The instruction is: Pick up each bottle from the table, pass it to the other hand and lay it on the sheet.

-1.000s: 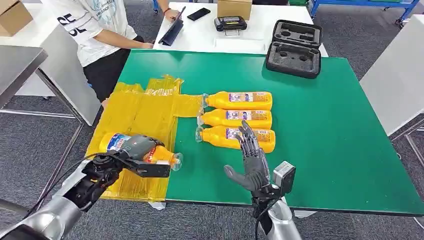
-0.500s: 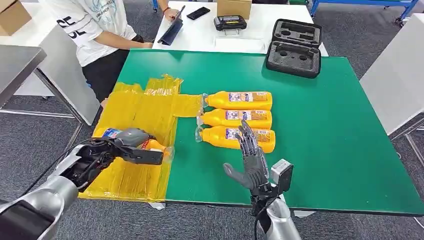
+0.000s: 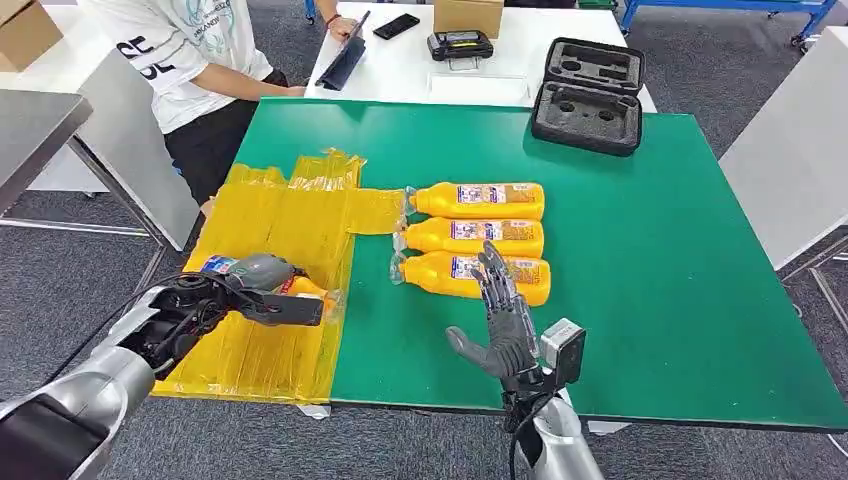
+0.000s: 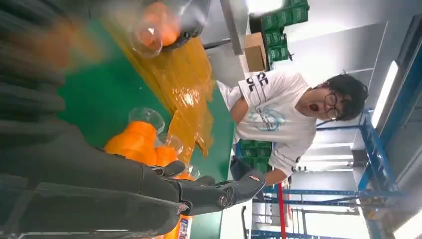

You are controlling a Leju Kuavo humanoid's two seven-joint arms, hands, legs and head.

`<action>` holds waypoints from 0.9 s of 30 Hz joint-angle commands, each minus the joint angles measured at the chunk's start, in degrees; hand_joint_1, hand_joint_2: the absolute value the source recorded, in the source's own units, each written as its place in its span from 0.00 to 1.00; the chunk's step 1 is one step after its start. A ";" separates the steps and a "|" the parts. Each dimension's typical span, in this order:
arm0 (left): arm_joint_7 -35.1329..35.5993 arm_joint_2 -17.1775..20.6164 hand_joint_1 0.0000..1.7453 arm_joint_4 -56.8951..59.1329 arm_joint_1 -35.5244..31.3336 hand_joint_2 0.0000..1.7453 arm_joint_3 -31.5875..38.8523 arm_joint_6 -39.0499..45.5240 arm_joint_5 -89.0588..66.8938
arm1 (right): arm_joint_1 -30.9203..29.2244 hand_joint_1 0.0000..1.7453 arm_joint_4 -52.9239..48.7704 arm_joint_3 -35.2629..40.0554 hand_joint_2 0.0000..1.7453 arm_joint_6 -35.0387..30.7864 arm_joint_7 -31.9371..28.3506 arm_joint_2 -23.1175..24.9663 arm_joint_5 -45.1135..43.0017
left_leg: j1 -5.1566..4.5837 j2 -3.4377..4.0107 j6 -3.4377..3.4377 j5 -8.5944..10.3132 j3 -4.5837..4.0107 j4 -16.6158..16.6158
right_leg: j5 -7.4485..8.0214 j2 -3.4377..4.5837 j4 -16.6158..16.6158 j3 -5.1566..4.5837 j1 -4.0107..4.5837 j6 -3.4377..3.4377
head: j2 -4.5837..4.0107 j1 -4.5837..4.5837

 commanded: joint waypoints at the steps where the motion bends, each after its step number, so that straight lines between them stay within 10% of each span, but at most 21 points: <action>1: 0.13 -0.92 0.21 5.96 -0.72 1.00 -3.05 0.13 0.67 | -2.21 0.00 4.27 1.62 1.00 -0.82 -0.20 -1.41 -0.20 | 0.01 0.06 -0.03 -0.04 0.16 -0.06 | -0.02 0.06 -0.07 0.15 0.02 -0.04 | 0.00 0.00; 3: -0.08 -0.83 0.00 5.85 -0.56 1.00 -2.92 0.31 1.11 | -2.01 0.00 4.32 1.76 1.00 -0.93 -0.27 -1.44 -0.16 | 0.01 0.07 -0.04 -0.05 0.22 -0.08 | -0.02 0.07 -0.08 0.20 0.01 -0.05 | 0.00 0.00; 27: -0.57 0.46 0.00 3.21 0.77 1.00 -4.19 0.47 3.24 | -0.77 0.00 2.61 1.56 1.00 -1.75 0.82 -1.32 0.63 | -0.01 0.07 -0.04 -0.09 0.26 -0.10 | -0.06 0.08 -0.10 0.23 0.00 -0.05 | 0.00 0.00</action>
